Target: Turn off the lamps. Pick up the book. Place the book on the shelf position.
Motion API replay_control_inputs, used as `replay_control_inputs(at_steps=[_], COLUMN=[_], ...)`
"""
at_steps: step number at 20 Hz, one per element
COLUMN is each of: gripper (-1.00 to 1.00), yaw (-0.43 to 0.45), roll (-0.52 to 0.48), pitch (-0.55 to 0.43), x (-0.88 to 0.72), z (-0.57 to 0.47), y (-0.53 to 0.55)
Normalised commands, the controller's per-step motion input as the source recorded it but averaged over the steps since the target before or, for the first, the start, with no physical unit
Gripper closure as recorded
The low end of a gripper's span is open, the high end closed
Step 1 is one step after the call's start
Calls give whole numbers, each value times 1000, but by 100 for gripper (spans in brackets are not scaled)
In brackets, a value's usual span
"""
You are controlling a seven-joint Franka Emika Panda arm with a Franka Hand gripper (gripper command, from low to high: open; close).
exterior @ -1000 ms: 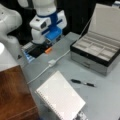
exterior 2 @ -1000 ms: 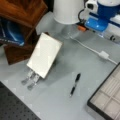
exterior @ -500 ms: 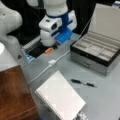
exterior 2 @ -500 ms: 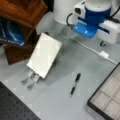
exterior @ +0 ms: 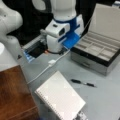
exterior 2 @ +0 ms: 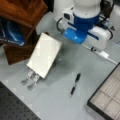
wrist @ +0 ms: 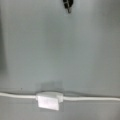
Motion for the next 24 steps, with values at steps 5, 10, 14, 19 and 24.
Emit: replay_control_inputs(at_steps=[5, 10, 14, 19, 24], gripper=[-100, -100, -100, -100, -100], yaw=[160, 160, 162, 94, 19], roll=[-164, -225, -356, -472, -489], pitch=[250, 295, 357, 393, 332], x=[467, 485, 430, 420, 431], z=[122, 135, 134, 132, 27], y=[-167, -126, -121, -61, 17])
